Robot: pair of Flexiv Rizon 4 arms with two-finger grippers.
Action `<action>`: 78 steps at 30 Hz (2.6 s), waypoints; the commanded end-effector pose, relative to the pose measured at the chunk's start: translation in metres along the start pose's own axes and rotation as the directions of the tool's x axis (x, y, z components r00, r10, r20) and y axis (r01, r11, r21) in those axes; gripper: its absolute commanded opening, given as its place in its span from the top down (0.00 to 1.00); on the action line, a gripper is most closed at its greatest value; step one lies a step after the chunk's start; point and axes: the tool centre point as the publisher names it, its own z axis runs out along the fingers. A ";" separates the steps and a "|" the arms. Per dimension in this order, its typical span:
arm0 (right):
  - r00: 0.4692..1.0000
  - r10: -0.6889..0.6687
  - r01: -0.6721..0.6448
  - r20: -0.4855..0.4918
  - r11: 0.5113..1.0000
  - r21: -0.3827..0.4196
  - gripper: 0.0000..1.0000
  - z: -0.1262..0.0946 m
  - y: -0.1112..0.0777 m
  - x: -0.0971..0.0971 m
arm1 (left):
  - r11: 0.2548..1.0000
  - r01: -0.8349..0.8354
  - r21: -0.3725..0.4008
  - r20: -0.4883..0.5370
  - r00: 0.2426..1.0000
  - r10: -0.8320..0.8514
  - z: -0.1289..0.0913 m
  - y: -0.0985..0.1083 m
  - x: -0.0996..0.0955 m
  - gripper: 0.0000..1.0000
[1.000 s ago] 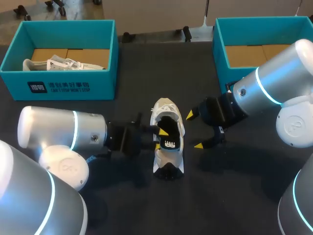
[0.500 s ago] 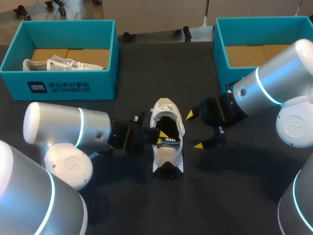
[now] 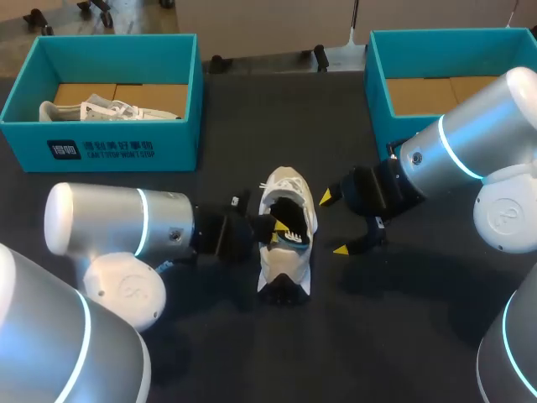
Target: Take the shoe out of the shoebox, open the shoe tongue, remove and reinsert the insole, then place the shoe into the shoebox
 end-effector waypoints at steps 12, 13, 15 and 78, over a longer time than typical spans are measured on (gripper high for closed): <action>1.000 -0.002 0.002 0.002 1.000 -0.002 0.00 0.000 0.000 0.001 | 1.000 0.023 0.016 0.019 1.000 -0.023 -0.006 -0.009 0.004 0.78; 1.000 -0.002 0.002 0.002 1.000 -0.002 0.00 0.000 0.000 0.001 | 1.000 0.025 0.018 0.023 0.999 -0.025 -0.008 -0.010 0.003 0.73; 1.000 -0.002 0.002 0.002 1.000 -0.002 0.00 0.000 0.000 0.001 | 0.999 0.025 0.021 0.034 0.999 -0.025 -0.012 -0.013 0.001 0.70; 1.000 -0.002 0.002 0.002 1.000 -0.002 0.00 0.000 0.000 0.001 | 0.994 -0.013 0.104 0.101 0.995 0.002 -0.024 -0.021 -0.007 0.60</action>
